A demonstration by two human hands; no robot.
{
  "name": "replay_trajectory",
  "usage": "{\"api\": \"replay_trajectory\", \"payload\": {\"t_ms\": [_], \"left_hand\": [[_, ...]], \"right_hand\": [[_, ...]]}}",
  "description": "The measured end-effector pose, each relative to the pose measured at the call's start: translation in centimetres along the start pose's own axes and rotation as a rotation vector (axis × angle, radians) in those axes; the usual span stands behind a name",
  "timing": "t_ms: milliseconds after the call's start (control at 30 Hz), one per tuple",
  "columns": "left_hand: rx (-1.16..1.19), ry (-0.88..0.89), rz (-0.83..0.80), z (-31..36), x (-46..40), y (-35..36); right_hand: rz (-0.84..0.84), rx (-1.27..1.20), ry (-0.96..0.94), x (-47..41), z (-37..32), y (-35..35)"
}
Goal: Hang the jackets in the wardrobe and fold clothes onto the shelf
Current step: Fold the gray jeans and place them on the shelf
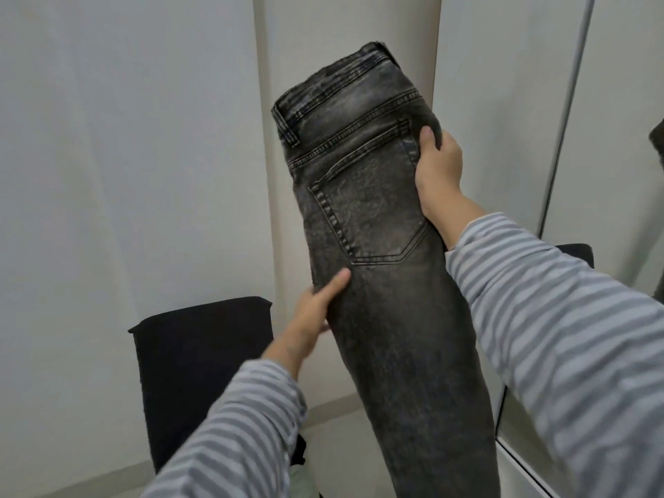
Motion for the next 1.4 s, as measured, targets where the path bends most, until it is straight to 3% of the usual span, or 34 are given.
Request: {"api": "replay_trajectory", "payload": {"t_ms": [133, 233, 367, 567, 700, 800, 900, 967, 1233, 1333, 1400], "left_hand": [[-0.025, 0.161, 0.221, 0.5, -0.2, 0.1], [-0.026, 0.225, 0.287, 0.7, -0.8, 0.3], [0.012, 0.265, 0.427, 1.9, -0.9, -0.9], [0.198, 0.352, 0.356, 6.2, -3.2, -0.1], [0.079, 0.338, 0.355, 7.6, -4.4, -0.1], [0.060, 0.322, 0.392, 7.1, -4.5, -1.8], [0.067, 0.313, 0.411, 6.8, -4.3, -2.9], [0.084, 0.326, 0.427, 7.2, -4.1, -3.4], [0.171, 0.317, 0.467, 9.5, -3.5, -6.8], [0.080, 0.303, 0.391, 9.8, -3.9, -8.6], [-0.017, 0.240, 0.312, 9.1, -4.0, -8.7]], "right_hand": [[-0.173, 0.039, -0.003, 0.1, -0.1, 1.0], [-0.317, 0.101, -0.014, 0.8, -0.1, 1.7], [-0.522, 0.252, 0.109, 1.6, 2.6, 1.4], [-0.589, 0.176, 0.381, 5.4, 11.2, -0.6], [-0.434, 0.233, 0.445, 8.8, 16.5, -1.4], [-0.284, 0.142, 0.636, 12.2, 19.0, -2.6], [-0.532, -0.065, 0.945, 17.6, 20.6, -0.8], [-0.642, -0.253, 1.042, 19.6, 20.8, 0.7], [-0.729, -0.482, 0.992, 18.3, 17.7, 2.1], [-0.717, -0.494, 0.893, 16.3, 15.6, 2.5], [-0.615, -0.454, 0.837, 14.4, 15.3, 2.7]]}}
Point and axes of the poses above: each hand's wrist, its own x-axis away from the middle knuckle, its own y-axis out of the palm, z = x × y, the point moved 8 cm from there along -x, towards the middle knuckle, and after that the axes turned 4 degrees about -z, right-handed, at the moved point
